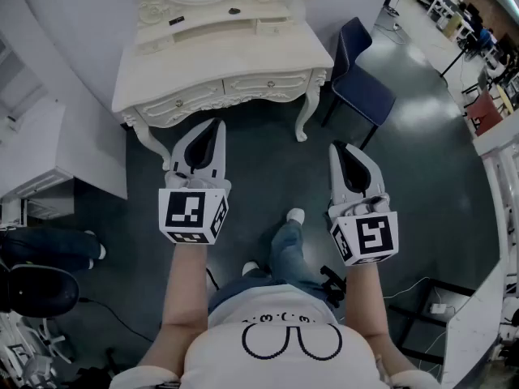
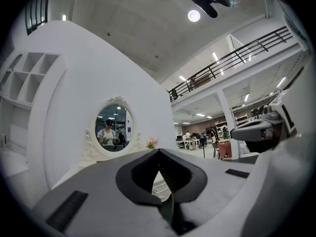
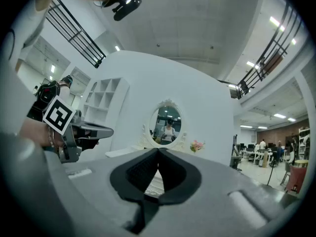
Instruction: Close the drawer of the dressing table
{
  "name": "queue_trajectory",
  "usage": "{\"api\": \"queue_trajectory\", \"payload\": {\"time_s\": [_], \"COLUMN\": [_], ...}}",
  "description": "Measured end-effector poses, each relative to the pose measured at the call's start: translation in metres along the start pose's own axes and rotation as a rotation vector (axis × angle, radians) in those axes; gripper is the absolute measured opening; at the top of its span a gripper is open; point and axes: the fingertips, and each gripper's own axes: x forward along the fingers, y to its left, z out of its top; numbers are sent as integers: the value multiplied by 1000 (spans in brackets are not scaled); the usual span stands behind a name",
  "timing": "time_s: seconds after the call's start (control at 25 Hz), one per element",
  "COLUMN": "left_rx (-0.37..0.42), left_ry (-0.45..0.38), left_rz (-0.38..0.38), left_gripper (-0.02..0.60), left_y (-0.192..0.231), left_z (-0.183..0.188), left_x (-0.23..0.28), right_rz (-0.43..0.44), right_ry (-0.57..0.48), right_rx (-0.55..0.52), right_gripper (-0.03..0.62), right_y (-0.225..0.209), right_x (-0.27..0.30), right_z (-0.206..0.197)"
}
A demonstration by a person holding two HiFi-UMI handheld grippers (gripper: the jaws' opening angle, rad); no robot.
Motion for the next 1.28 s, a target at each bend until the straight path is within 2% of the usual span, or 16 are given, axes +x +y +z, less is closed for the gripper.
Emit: {"api": "queue_trajectory", "payload": {"time_s": [0.12, 0.24, 0.48, 0.92, 1.08, 1.28], "left_rx": [-26, -74, -47, -10, -10, -20], "left_ry": [-17, -53, -57, -44, -31, -19], "left_rz": [15, -18, -45, 52, 108, 117], "left_gripper": [-2, -2, -2, -2, -2, -2], "left_y": [7, 5, 1, 7, -1, -11], "left_z": [-1, 3, -5, -5, -5, -14], "left_x": [14, 30, 85, 238, 284, 325], "right_rz": [-4, -7, -3, 61, 108, 119], "right_ry": [-2, 6, 5, -17, -12, -2], "right_rx": [5, 30, 48, 65, 72, 94], "right_gripper": [0, -2, -1, -2, -2, -2], "right_y": [-10, -24, -66, -178, -219, -254], "right_x": [11, 25, 74, 192, 218, 242], "right_z": [-3, -9, -28, -42, -48, -62]}}
